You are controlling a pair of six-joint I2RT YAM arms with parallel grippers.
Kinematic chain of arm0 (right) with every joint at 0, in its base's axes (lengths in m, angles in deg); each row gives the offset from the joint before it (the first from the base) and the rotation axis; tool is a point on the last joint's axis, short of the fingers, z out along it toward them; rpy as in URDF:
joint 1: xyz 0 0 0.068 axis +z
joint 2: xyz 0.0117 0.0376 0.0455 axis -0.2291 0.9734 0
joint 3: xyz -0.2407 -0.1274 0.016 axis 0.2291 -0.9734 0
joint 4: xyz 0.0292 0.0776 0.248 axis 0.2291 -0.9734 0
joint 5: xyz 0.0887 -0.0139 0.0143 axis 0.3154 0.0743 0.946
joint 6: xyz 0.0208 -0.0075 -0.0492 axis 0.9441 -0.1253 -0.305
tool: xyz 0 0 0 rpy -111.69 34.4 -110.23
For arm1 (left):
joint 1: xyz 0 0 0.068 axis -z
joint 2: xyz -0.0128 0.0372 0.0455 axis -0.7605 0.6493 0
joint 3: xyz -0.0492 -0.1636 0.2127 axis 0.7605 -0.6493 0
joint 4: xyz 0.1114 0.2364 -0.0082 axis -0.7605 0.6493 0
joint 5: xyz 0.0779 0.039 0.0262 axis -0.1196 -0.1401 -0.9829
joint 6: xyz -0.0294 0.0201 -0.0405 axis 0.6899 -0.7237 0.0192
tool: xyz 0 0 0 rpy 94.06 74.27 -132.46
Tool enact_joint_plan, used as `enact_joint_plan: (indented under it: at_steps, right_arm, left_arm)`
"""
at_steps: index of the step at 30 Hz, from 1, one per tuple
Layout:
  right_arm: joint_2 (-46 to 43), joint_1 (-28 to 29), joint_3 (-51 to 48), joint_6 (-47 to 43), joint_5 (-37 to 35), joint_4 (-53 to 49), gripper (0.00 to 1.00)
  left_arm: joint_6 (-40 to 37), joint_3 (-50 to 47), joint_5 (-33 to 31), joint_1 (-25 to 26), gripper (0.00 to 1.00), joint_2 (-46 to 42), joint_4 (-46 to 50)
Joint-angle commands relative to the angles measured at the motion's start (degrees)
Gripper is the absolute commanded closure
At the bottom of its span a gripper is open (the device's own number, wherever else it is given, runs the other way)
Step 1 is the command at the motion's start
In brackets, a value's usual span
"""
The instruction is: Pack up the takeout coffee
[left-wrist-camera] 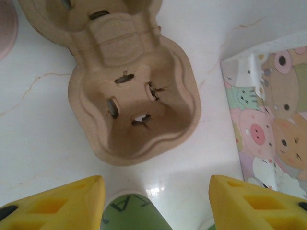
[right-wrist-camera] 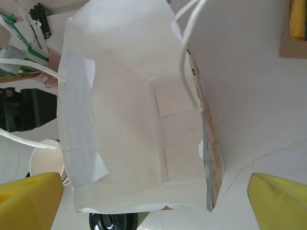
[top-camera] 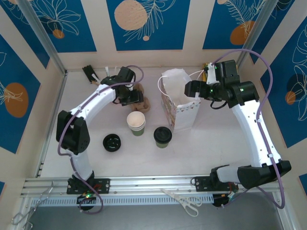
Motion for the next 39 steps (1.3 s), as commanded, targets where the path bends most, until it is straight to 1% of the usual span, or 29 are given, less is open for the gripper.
enact_joint_plan:
  at_steps: [1, 7, 10, 11, 17, 22, 23, 24, 25, 29, 31, 39]
  right_arm:
    - [-0.9, 0.7, -0.7, 0.8, 2.2, 1.7, 0.01]
    - [-1.0, 2.5, 0.8, -0.2, 1.4, 2.9, 0.01]
    - [-0.5, 3.2, 1.4, -0.6, 1.2, 3.5, 0.01]
    - [-0.4, 3.3, 1.4, -0.7, 1.2, 3.6, 0.01]
    - [0.2, 3.4, 0.6, -1.2, 1.5, 4.7, 0.01]
    - [0.9, 3.4, 0.6, -1.4, 1.5, 5.1, 0.01]
    - [1.0, 3.4, 0.7, -1.4, 1.6, 5.1, 0.01]
    - [1.1, 3.5, 0.7, -1.4, 1.7, 5.2, 0.01]
    - [1.2, 3.5, 0.7, -1.4, 1.8, 5.2, 0.01]
    - [1.6, 3.5, 0.6, -1.6, 1.6, 5.2, 0.01]
    - [1.7, 3.4, 0.6, -1.7, 1.5, 5.4, 0.01]
    - [2.6, 3.6, 0.3, -1.6, 1.7, 5.6, 0.01]
  left_arm:
    - [1.9, 3.1, -4.7, 0.4, 0.41, 2.4, 3.3]
    - [1.2, 7.4, -11.6, 0.3, 0.43, 6.8, 8.0]
    - [0.9, 7.7, -12.1, 0.2, 0.46, 8.5, 8.7]
    - [1.0, 7.9, -12.1, 0.2, 0.49, 9.0, 9.1]
    - [0.3, 8.3, -10.5, 0.2, 0.5, 11.8, 9.9]
    - [-0.7, 8.8, -8.1, 0.2, 0.5, 13.8, 8.5]
    - [-0.9, 8.9, -7.2, 0.2, 0.51, 14.1, 8.0]
    - [-1.0, 9.1, -6.4, 0.2, 0.55, 14.5, 7.6]
    - [-1.1, 9.3, -5.7, 0.3, 0.56, 14.8, 7.3]
    - [-1.0, 10.4, -4.5, 1.2, 0.56, 15.7, 7.2]
    - [-1.1, 10.6, -4.0, 1.7, 0.6, 15.6, 7.2]
    - [-1.4, 11.5, -1.7, 4.2, 0.61, 15.7, 7.4]
